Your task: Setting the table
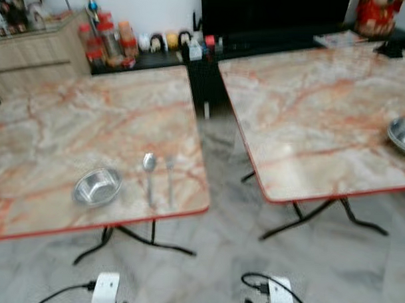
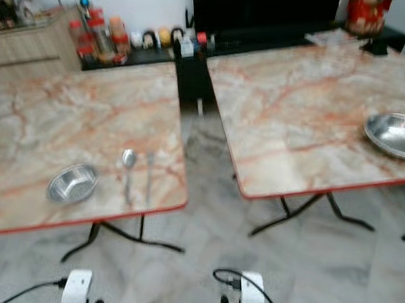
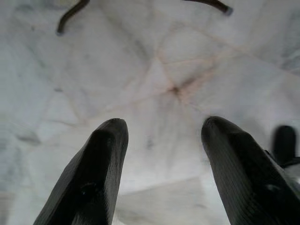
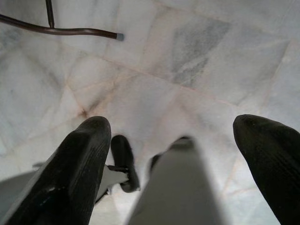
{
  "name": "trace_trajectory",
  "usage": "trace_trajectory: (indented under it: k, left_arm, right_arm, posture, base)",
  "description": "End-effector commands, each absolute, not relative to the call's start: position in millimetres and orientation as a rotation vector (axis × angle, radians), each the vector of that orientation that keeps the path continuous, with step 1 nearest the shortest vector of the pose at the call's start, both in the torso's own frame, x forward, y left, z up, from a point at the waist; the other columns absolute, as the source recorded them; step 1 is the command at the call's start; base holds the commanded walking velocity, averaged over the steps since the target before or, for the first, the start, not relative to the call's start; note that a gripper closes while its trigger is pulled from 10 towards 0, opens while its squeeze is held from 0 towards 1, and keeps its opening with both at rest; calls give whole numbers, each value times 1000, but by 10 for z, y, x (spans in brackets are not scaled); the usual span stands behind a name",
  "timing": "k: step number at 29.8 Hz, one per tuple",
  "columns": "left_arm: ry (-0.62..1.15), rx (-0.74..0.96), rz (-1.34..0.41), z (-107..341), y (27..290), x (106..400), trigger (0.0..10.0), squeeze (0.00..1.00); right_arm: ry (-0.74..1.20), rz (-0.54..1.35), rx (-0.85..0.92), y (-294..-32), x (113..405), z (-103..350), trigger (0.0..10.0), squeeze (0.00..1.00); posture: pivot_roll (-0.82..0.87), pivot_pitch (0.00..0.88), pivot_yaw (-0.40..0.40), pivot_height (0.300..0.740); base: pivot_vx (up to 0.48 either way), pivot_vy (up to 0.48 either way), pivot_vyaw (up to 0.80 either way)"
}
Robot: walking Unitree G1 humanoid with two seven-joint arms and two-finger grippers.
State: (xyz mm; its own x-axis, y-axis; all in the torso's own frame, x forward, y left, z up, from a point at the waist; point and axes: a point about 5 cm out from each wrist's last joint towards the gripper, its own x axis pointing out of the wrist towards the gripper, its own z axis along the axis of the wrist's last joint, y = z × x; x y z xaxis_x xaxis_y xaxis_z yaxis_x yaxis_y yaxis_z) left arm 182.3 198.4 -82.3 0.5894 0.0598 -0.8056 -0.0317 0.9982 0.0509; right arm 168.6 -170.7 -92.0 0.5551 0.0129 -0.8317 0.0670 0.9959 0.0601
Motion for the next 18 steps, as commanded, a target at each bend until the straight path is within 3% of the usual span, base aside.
trace_trajectory:
  k: [1, 6, 18]
  left_arm:
    - [937, 26, 76, -819, 2025, 1817, 10000, 0]
    - [936, 24, 80, -820, 2028, 1815, 10000, 0]
    - [842, -65, 65, -736, 1919, 1985, 10000, 0]
  right_arm:
    - [983, -42, 103, -1698, 1672, -927, 10000, 0]
    - [980, -45, 109, -1693, 1680, -924, 10000, 0]
    - [980, -63, 116, -1740, 1678, -921, 10000, 0]
  posture:
    - [-187, 0, 106, 740]
    - [-185, 0, 104, 740]
    - [-179, 0, 94, 740]
  base:
    - [0, 480, 0]
    - [0, 480, 0]
    - [0, 0, 0]
